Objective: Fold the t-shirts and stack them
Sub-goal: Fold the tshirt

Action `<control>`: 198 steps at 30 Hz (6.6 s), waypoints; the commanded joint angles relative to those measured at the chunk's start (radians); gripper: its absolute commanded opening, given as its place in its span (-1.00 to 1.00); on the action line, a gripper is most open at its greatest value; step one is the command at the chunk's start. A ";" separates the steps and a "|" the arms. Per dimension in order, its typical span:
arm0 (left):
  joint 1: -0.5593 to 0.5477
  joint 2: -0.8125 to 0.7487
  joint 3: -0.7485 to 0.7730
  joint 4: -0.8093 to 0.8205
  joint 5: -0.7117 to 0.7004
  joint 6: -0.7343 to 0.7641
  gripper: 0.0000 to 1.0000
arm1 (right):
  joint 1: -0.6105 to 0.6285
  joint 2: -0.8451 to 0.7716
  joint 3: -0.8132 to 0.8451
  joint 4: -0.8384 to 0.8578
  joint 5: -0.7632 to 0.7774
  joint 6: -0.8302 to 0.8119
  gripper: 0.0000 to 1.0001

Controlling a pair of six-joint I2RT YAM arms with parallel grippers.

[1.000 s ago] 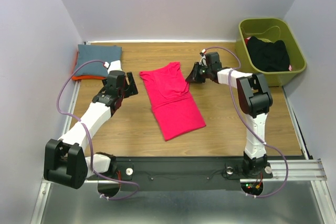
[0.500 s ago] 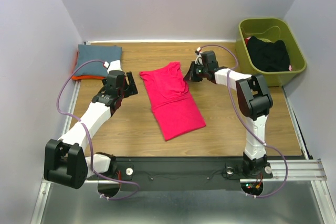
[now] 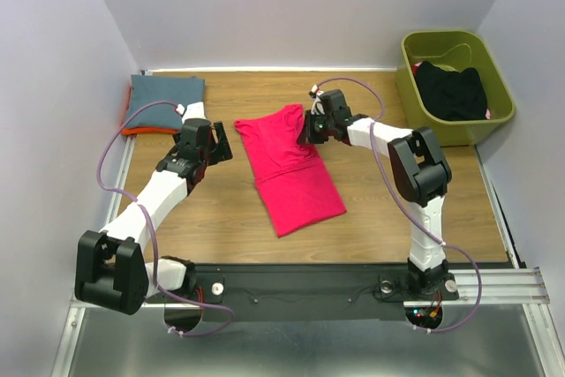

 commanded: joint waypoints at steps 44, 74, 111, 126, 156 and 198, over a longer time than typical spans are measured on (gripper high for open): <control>0.005 0.028 0.004 0.023 0.026 0.008 0.72 | 0.052 0.058 0.120 0.000 0.034 0.167 -0.27; 0.005 0.040 0.007 0.026 0.040 0.011 0.72 | 0.055 0.021 0.166 0.000 -0.003 0.168 -0.20; 0.005 0.022 -0.005 0.029 0.061 0.014 0.72 | 0.049 0.015 0.134 0.021 -0.083 0.165 -0.31; 0.005 0.031 -0.009 0.032 0.067 0.016 0.72 | -0.002 0.004 -0.019 0.248 -0.208 0.263 -0.60; -0.015 -0.049 0.007 -0.058 0.164 -0.055 0.73 | -0.009 -0.117 -0.196 0.422 -0.187 0.179 -0.53; -0.179 0.614 0.641 -0.137 0.126 -0.033 0.97 | -0.009 -0.663 -0.562 -0.345 0.106 0.047 0.07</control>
